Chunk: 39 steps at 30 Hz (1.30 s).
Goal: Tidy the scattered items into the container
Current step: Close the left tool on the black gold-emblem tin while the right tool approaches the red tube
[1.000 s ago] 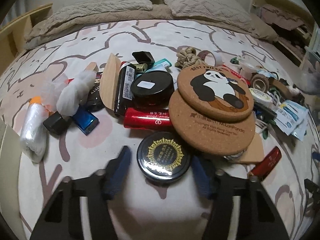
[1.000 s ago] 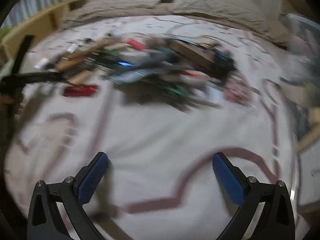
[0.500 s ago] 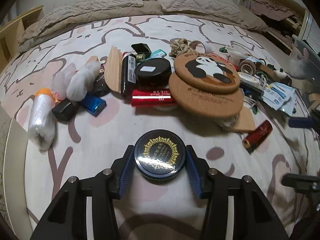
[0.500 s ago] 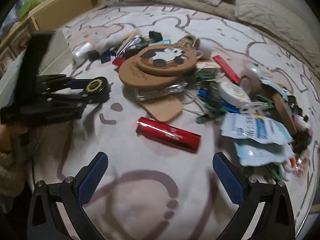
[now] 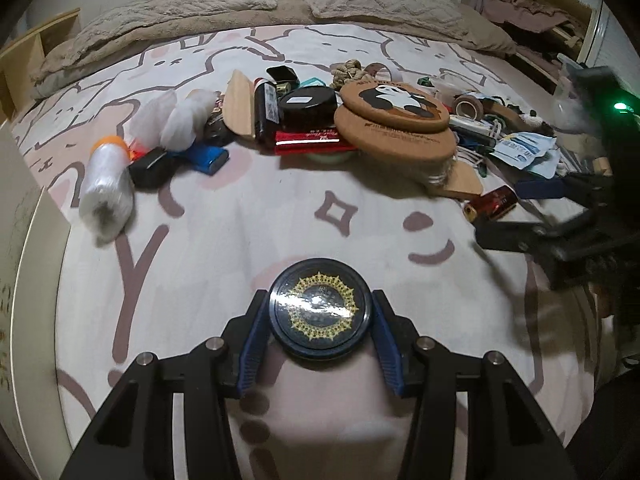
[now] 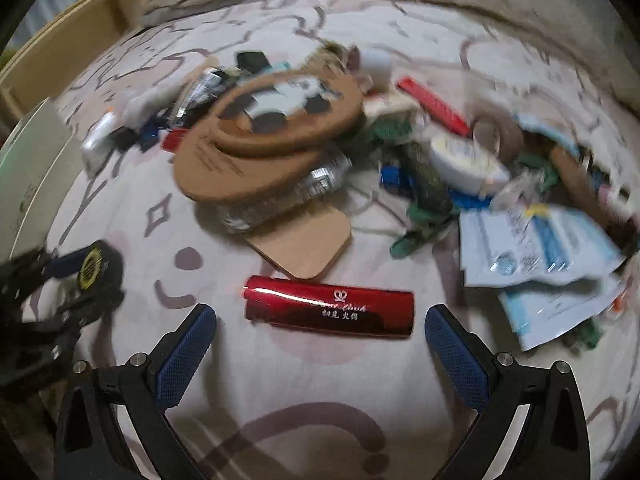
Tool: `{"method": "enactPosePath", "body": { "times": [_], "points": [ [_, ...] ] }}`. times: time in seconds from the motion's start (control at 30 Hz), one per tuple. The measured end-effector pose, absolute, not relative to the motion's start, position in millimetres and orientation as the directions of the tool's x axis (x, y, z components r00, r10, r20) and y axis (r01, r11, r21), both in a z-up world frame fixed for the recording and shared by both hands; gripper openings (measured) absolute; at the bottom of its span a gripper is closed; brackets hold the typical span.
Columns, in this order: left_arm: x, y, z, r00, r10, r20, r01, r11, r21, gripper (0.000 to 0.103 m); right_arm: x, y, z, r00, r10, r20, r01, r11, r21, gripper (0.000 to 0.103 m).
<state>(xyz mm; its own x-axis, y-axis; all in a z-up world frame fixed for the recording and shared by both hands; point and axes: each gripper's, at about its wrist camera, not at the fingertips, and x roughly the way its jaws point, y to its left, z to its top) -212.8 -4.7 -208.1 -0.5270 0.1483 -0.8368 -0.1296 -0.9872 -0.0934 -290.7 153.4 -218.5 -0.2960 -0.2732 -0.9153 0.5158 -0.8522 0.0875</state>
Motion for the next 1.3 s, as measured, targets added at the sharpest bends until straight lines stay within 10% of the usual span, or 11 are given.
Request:
{"method": "enactPosePath", "body": {
  "times": [0.5,0.83,1.3],
  "points": [
    [-201.9,-12.1,-208.7,-0.558,0.188,-0.808,-0.109,-0.982,-0.153,0.05,-290.4,148.5,-226.7,-0.409,-0.278,-0.869,0.499,-0.865,0.042,0.103],
    [-191.9,10.3,-214.8,-0.535,0.214,-0.817,-0.194,-0.973,-0.128,0.103,-290.3,147.3,-229.0,-0.424,-0.295,-0.856,0.513,-0.857,0.041,0.103],
    [-186.3,-7.8,-209.6,-0.549,0.274,-0.79,-0.134,-0.961,-0.24,0.103,-279.1,155.4,-221.9,-0.466,-0.319,-0.825,0.485,-0.872,0.064,0.088]
  ]
}}
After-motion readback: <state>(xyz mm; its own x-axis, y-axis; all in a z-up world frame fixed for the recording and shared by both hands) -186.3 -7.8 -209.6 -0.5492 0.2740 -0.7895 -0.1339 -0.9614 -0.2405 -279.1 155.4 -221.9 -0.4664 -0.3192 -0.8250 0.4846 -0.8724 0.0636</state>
